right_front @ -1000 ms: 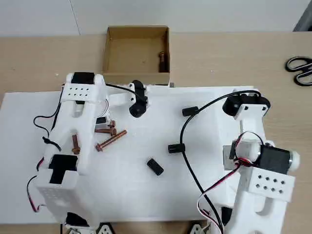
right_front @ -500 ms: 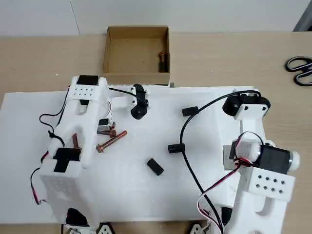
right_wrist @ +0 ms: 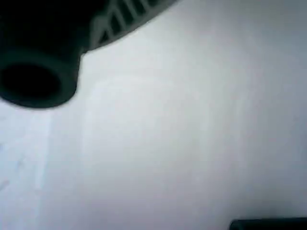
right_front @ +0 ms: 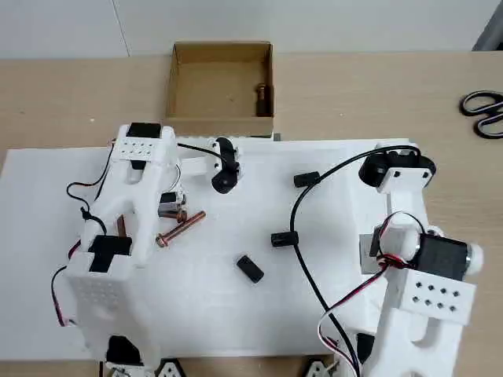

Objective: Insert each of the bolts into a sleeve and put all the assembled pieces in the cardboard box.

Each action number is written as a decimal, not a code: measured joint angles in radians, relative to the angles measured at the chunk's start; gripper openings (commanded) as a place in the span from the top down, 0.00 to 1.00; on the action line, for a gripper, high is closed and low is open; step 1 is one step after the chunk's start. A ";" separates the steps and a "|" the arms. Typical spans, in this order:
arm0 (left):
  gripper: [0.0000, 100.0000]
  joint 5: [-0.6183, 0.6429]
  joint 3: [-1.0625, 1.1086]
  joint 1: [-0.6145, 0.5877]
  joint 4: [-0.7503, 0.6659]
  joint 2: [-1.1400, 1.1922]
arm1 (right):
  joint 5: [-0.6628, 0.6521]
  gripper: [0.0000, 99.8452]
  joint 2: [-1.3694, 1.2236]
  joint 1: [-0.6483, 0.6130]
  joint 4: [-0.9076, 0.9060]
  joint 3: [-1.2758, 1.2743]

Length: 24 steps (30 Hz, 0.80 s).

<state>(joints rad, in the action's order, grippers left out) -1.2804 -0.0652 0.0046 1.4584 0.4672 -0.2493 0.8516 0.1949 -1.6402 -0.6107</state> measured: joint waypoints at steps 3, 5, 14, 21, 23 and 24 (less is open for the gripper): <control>0.99 0.000 0.000 0.000 0.000 0.000 | 0.000 1.00 0.000 0.000 0.000 0.000; 0.99 0.000 0.000 -0.002 0.009 -0.011 | 0.000 1.00 0.000 0.000 0.000 0.000; 0.99 0.204 0.002 0.043 0.031 -0.250 | 0.000 1.00 0.000 0.000 0.000 0.000; 0.99 0.446 0.002 0.072 0.034 -0.471 | 0.000 1.00 0.000 0.000 -0.028 0.060; 0.99 0.546 0.002 0.092 0.041 -0.517 | 0.000 1.00 0.000 0.000 -0.034 0.095; 0.99 0.606 0.002 0.101 0.041 -0.543 | 0.000 1.00 0.003 0.000 -0.037 0.114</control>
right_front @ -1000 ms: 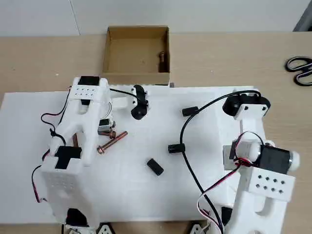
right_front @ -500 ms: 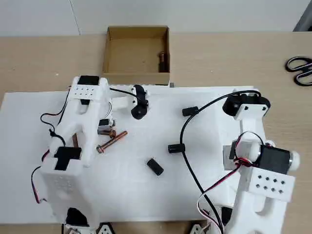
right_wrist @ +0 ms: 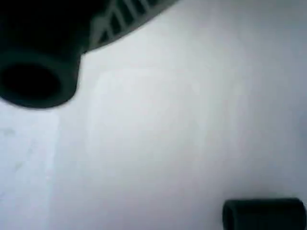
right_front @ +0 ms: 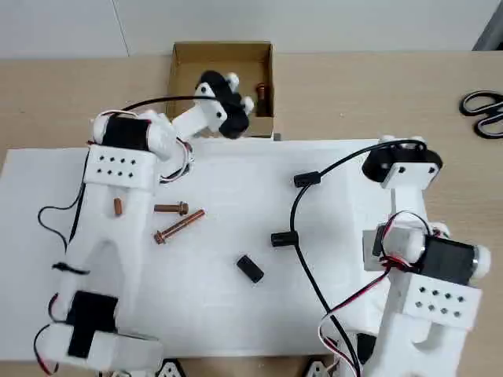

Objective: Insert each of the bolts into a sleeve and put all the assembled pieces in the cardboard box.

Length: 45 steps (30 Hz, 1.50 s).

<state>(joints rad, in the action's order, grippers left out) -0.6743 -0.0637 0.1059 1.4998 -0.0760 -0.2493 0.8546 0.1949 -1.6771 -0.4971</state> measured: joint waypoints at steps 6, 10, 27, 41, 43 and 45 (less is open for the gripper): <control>0.99 0.379 0.000 0.080 0.083 -0.187 | 0.000 1.00 0.018 -0.023 -0.002 0.092; 0.99 0.546 0.000 0.146 0.140 -0.310 | 0.018 1.00 0.132 -0.115 -0.002 0.109; 0.99 0.936 0.667 0.161 -0.123 -1.135 | 0.325 1.00 0.621 -0.694 0.181 -0.288; 0.99 1.243 1.143 0.209 -0.356 -1.683 | 0.330 1.00 0.631 -0.957 0.413 -0.514; 0.99 1.263 1.143 0.227 -0.356 -1.668 | 0.330 1.00 0.631 -0.987 0.431 -0.543; 0.99 1.277 1.143 0.242 -0.356 -1.672 | 0.330 1.00 0.634 -0.999 0.451 -0.572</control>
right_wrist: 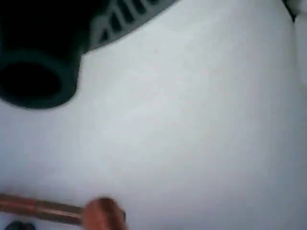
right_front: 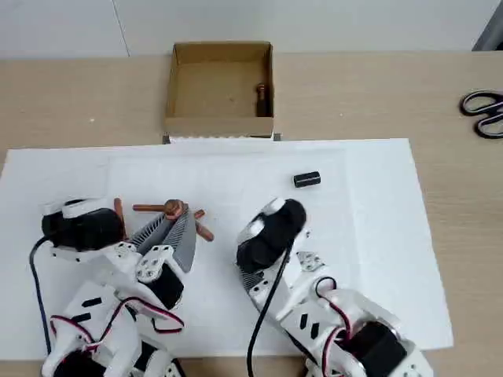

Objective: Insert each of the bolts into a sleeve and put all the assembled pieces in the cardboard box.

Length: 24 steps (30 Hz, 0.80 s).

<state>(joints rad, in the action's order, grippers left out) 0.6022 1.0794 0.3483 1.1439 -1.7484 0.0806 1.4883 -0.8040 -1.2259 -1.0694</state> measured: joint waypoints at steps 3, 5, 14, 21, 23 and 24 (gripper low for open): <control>0.99 0.005 0.000 0.026 0.000 -0.003 | 0.000 1.00 0.000 -0.012 0.051 -0.043; 0.99 0.005 0.000 0.037 0.000 0.002 | 0.000 1.00 0.000 -0.014 0.087 -0.077; 0.99 0.005 -0.029 0.044 0.000 -0.006 | -0.017 1.00 -0.002 -0.055 0.216 -0.161; 0.99 0.005 -0.029 0.109 0.000 0.002 | -0.026 1.00 -0.002 -0.060 0.242 -0.161; 0.99 0.005 -0.029 0.118 0.000 0.002 | -0.026 1.00 -0.002 -0.060 0.242 -0.161; 0.99 0.005 -0.029 0.121 0.000 0.002 | -0.026 1.00 -0.002 -0.060 0.242 -0.161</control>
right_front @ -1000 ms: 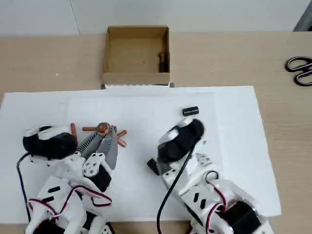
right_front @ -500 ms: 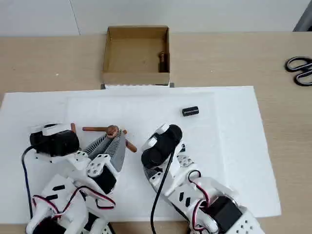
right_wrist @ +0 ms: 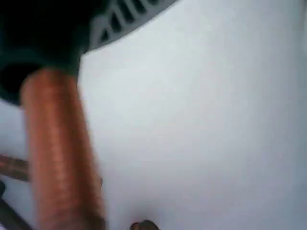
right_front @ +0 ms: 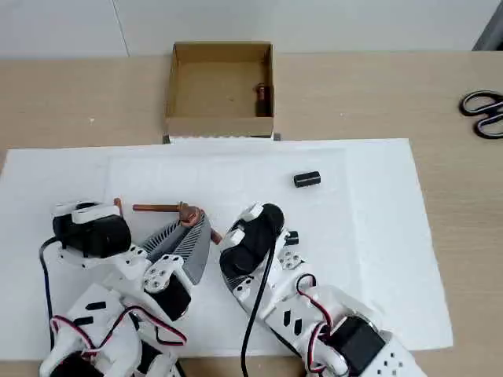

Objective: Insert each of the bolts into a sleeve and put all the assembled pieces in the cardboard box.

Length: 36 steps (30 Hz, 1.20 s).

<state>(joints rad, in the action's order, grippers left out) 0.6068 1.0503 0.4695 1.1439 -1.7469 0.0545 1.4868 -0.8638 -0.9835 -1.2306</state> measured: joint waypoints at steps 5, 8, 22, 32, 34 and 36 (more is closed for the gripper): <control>0.99 0.000 0.014 0.005 0.000 -0.003 | 0.000 1.00 0.000 0.000 0.000 0.000; 0.99 0.000 0.014 0.005 0.000 0.000 | 0.000 1.00 0.000 0.000 0.000 0.000; 0.99 -0.049 0.014 0.005 0.000 0.000 | 0.000 1.00 0.000 -0.058 0.000 0.000; 0.99 -0.101 0.014 0.009 0.000 0.000 | -0.058 1.00 0.000 -0.058 0.000 0.000; 0.99 -0.103 0.014 0.028 0.000 0.000 | -0.066 1.00 0.000 -0.058 0.000 0.000; 0.99 -0.103 0.014 0.046 0.000 -0.002 | -0.069 1.00 0.000 -0.058 0.000 0.000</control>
<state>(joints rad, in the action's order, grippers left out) 0.5040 1.0641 0.5155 1.1439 -1.7484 -0.0146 1.4868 -0.9221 -0.9835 -1.2306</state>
